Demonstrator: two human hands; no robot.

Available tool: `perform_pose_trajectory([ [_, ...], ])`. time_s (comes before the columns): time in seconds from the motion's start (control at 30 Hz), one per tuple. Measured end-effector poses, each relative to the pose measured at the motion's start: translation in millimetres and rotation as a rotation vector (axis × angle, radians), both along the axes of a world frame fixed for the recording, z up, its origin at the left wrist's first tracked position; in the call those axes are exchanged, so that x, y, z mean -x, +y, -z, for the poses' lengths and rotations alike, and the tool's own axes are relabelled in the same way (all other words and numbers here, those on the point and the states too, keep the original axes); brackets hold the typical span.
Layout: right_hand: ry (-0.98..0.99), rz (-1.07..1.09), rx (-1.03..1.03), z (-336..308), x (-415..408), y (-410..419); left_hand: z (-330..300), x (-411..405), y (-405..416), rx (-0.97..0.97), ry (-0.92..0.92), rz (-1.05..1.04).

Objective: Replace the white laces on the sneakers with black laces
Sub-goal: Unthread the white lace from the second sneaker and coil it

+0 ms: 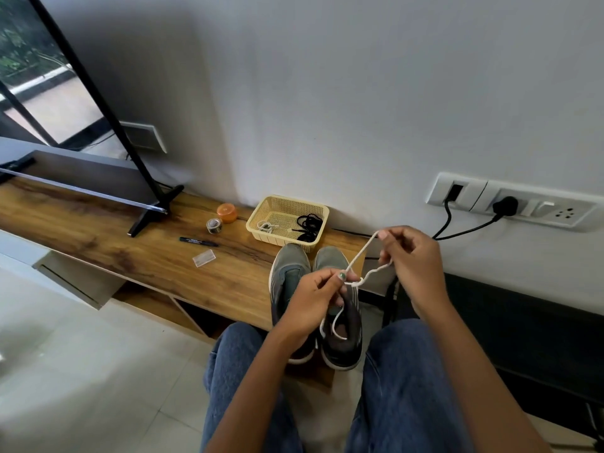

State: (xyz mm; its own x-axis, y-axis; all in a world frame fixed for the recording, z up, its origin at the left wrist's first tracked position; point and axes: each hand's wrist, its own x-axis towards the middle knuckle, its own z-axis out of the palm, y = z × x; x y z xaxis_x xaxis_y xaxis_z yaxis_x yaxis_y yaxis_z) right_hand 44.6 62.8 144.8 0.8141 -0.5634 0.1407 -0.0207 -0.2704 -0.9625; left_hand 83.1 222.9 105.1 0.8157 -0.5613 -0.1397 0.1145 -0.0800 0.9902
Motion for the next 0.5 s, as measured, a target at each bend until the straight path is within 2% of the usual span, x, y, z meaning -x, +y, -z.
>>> perform_pose_trajectory([
  [0.3, -0.155, 0.248, -0.116, -9.1, -5.6, -13.6, -13.8, 2.0, 27.2, 0.038, 0.196, 0.247],
  [0.5, -0.222, 0.362, -0.176, -10.6, -6.9, -28.7, -15.8, 1.9, 45.4, -0.069, 0.237, 0.362],
])
